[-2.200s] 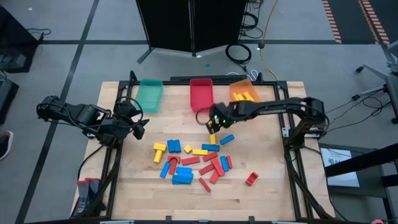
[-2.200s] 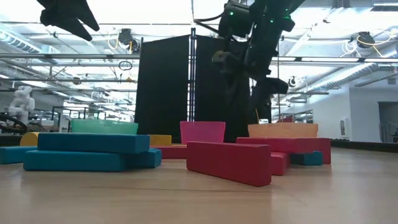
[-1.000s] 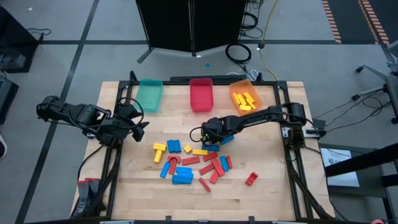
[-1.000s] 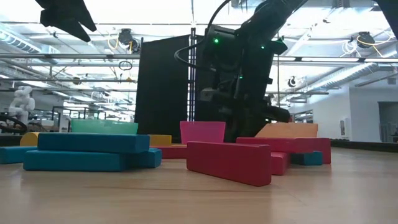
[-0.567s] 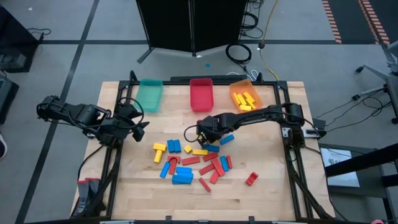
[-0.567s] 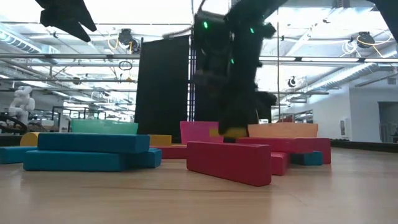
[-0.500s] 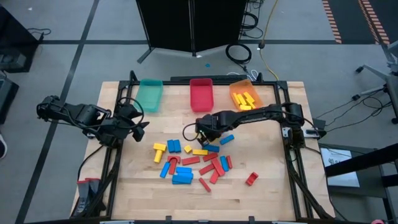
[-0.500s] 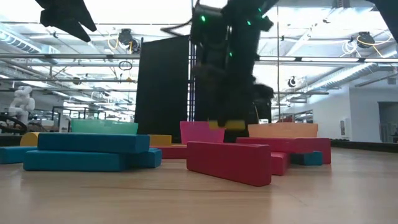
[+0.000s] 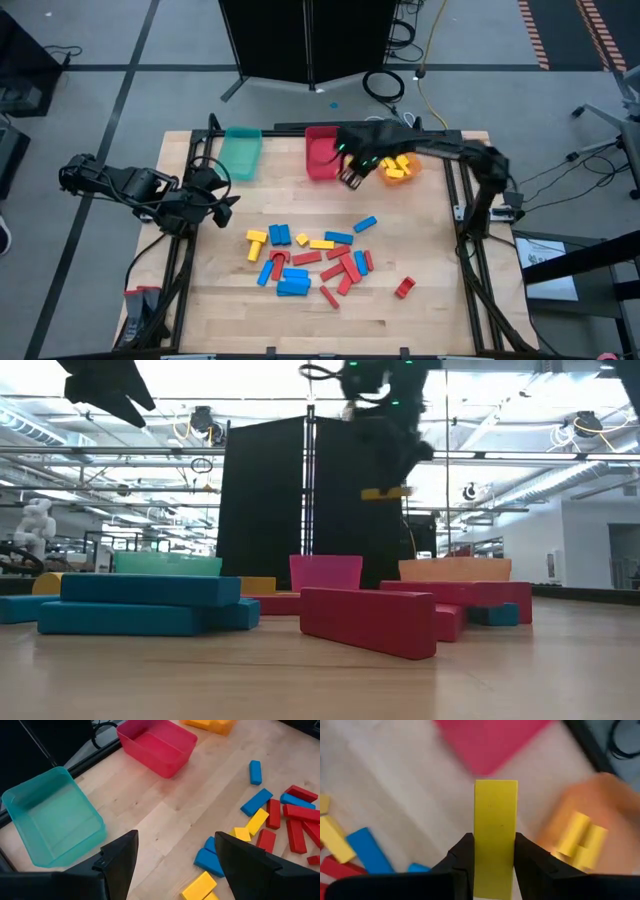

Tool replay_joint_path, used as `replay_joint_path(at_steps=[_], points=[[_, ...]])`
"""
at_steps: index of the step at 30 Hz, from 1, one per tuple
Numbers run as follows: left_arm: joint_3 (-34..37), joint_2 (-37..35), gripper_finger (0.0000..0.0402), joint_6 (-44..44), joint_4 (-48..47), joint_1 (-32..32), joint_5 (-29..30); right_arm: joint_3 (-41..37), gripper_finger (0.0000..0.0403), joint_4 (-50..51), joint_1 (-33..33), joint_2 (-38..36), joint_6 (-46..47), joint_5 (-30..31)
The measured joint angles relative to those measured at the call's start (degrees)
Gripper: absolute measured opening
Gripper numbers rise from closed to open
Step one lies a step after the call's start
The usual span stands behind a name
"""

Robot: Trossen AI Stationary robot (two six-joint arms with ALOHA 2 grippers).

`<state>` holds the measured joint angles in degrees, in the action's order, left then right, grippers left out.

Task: Sort blocks
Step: Put the yellow block into the orange bin

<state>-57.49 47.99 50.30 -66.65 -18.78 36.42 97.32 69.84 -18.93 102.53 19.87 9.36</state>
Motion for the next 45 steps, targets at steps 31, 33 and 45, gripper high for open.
replay_joint_path(at_steps=[31,33,45], points=[[0.0,0.02,0.0267,3.48,0.2,0.0,1.57,-33.25,0.0084,-25.09,-26.06,-3.76,1.76,-7.38],[0.0,0.01,0.0267,3.45,0.2,0.01,1.57,-33.25,0.0084,-25.6,-26.04,-2.57,1.92,-6.44],[0.0,0.02,0.0267,3.41,0.14,0.0,1.57,-26.67,0.0283,-20.69,-26.04,-1.82,0.29,-8.04]])
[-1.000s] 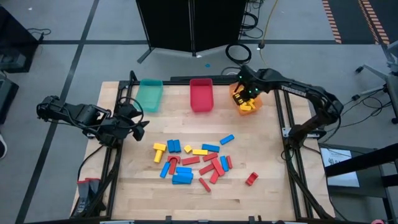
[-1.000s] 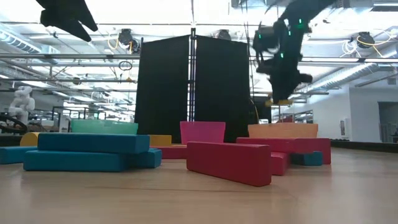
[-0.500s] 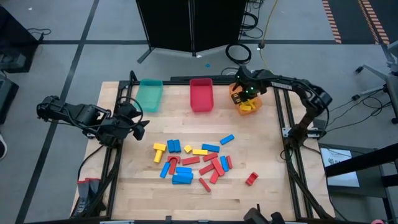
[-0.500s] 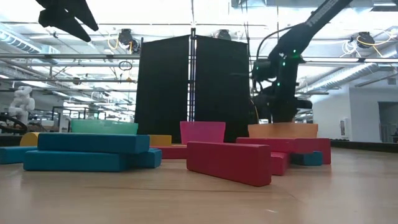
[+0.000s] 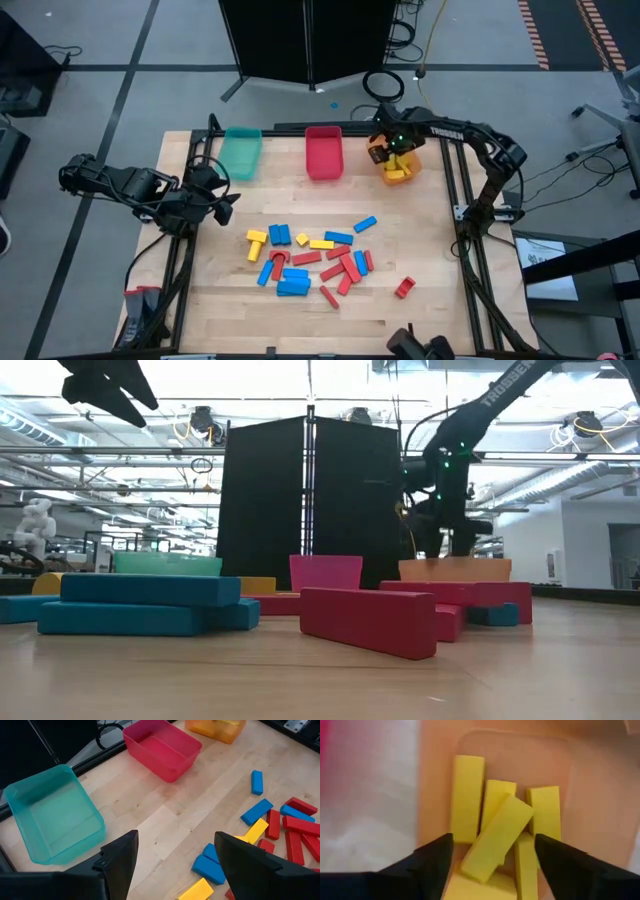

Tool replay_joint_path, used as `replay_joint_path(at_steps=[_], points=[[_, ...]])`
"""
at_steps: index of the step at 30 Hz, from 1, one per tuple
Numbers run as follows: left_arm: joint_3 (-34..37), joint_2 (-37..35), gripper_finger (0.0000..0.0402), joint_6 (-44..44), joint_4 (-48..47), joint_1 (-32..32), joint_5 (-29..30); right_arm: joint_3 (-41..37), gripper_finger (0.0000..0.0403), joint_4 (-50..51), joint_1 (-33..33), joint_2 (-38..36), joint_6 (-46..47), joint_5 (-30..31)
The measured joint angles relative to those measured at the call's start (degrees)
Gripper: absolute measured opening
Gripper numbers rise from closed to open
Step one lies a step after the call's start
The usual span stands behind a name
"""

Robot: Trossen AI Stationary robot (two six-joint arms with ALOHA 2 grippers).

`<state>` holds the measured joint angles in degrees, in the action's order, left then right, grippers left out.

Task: Sort blocks
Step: Put the yellow block into the orange bin

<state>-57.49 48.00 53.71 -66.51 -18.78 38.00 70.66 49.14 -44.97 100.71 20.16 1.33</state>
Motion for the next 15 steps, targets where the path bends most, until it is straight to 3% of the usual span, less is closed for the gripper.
replay_joint_path(at_steps=[5,9,12,15], points=[[0.0,0.0,0.0267,-0.02,-0.01,0.02,0.0,10.93,0.0298,11.19,0.08,-0.04,-4.98,-6.42],[0.0,-0.01,0.0267,-0.12,-0.02,0.01,0.0,20.92,0.0285,17.69,1.42,-0.11,-6.18,-16.94],[0.0,0.0,0.0267,-0.52,-0.03,0.0,0.0,26.97,0.0276,17.93,5.46,-0.15,-6.25,-26.36],[0.0,-0.02,0.0267,-0.52,-0.03,0.0,0.0,29.54,0.0271,13.06,13.15,-0.26,-6.04,-26.48]])
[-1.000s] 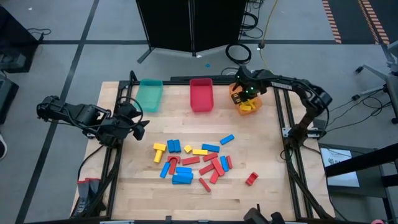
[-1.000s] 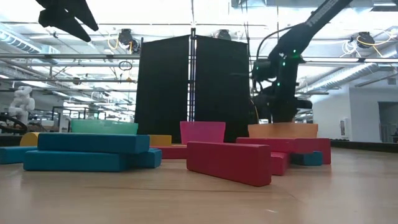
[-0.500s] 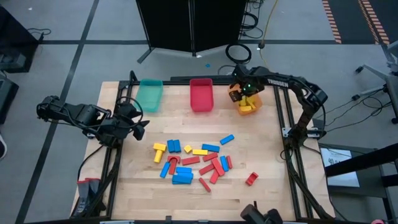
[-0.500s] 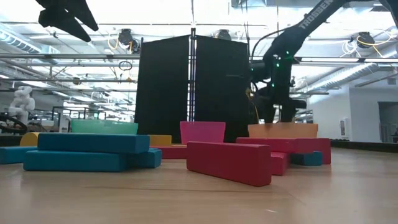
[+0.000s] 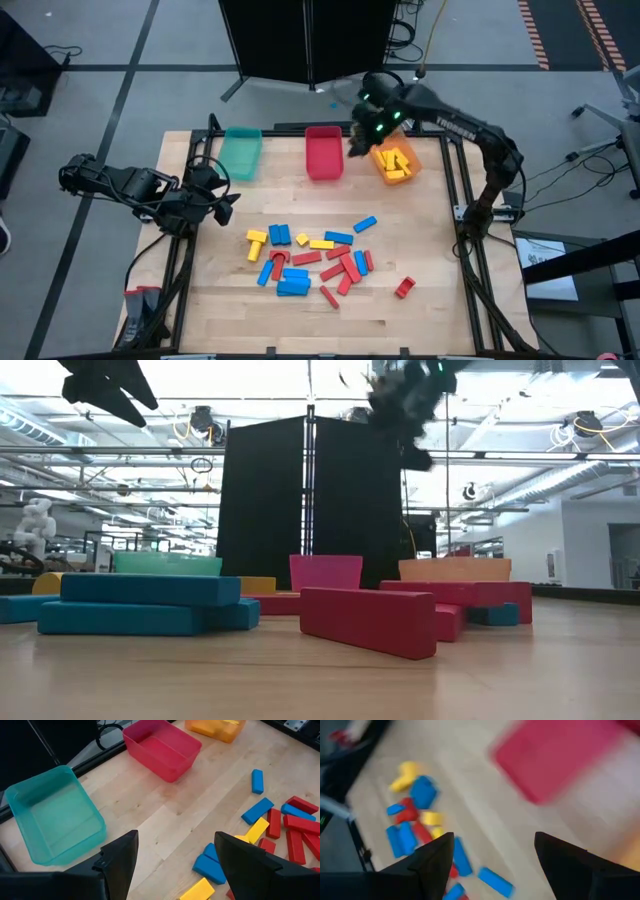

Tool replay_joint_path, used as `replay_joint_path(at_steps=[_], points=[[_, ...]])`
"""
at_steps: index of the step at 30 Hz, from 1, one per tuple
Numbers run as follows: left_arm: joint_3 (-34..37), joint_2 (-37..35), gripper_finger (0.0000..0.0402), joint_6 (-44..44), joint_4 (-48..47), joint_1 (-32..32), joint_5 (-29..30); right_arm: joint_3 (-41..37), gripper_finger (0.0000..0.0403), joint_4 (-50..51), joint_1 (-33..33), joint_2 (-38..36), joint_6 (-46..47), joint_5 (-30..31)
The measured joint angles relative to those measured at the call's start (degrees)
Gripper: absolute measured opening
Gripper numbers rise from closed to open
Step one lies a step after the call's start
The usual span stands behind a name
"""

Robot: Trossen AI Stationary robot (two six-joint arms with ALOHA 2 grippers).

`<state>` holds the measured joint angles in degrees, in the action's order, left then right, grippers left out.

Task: Sort blocks
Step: Put the yellow block into the orange bin

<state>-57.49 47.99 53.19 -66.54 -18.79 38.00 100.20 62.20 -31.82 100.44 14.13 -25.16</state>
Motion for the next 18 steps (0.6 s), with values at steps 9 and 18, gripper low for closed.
replay_joint_path(at_steps=[9,18], points=[[0.0,0.01,0.0267,-0.04,0.0,0.01,0.0,-0.33,0.027,-19.86,21.9,4.92,-3.19,10.91],[0.0,0.02,0.0267,-1.15,-0.67,0.02,-0.07,-0.33,0.027,-21.46,29.56,13.58,-12.25,17.23]])
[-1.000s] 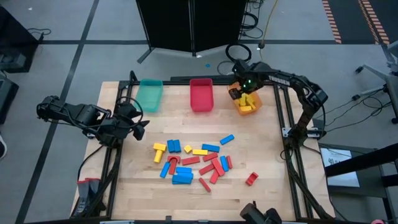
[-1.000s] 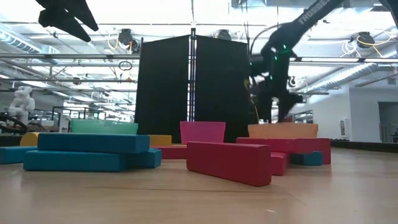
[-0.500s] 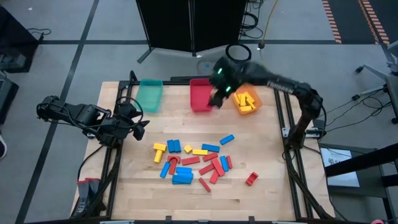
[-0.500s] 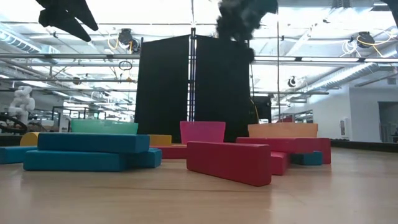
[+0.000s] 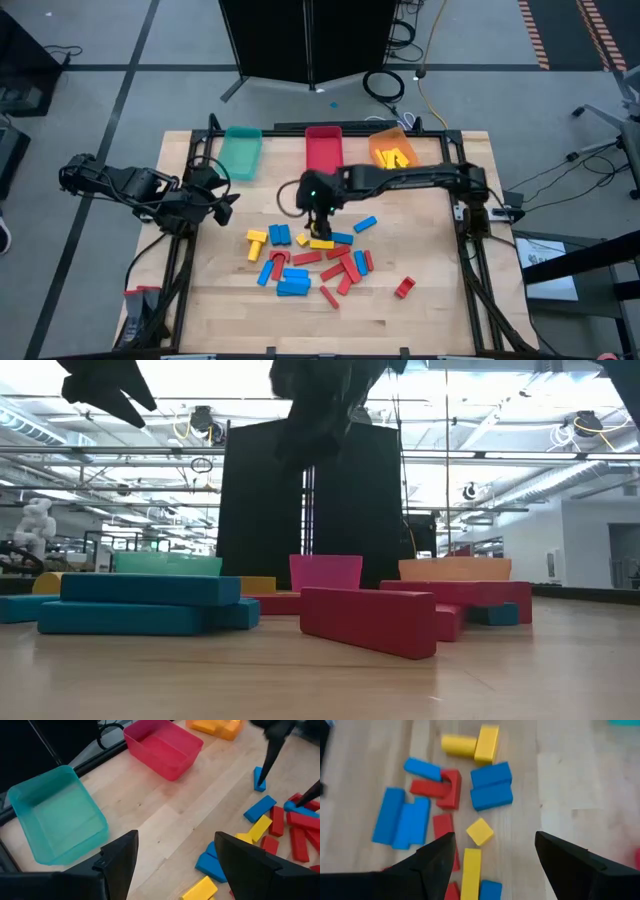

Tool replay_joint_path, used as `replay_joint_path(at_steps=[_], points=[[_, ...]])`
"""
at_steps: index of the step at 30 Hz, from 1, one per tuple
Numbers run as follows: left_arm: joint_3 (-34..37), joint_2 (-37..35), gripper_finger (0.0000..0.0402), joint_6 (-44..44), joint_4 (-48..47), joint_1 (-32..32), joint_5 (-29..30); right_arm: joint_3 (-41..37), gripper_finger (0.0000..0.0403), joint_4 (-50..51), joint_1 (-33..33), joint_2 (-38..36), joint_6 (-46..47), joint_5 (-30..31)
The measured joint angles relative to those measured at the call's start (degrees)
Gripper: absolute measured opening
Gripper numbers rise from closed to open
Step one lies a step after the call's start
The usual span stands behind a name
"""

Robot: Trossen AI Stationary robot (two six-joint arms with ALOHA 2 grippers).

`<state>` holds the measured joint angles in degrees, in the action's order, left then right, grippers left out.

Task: Sort blocks
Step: Put the yellow block into the orange bin

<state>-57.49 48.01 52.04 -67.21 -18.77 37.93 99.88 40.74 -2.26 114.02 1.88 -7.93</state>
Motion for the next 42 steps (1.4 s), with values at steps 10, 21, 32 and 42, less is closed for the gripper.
replay_joint_path(at_steps=[10,21,32,42], points=[[0.0,-4.45,0.0267,-4.59,-1.73,-2.46,4.95,-0.02,0.027,-3.94,1.79,7.48,0.48,0.75],[0.0,-15.98,0.0267,-4.95,-0.82,-8.41,8.87,0.0,0.027,-6.35,2.56,7.93,-11.15,1.09],[0.0,-15.21,0.0267,-7.41,-1.03,-9.53,8.81,0.0,0.027,-8.34,3.52,8.59,-20.14,5.45],[0.0,-15.1,0.0267,-7.44,-1.01,-9.5,8.66,0.0,0.027,-7.31,4.48,11.43,-20.12,4.88]])
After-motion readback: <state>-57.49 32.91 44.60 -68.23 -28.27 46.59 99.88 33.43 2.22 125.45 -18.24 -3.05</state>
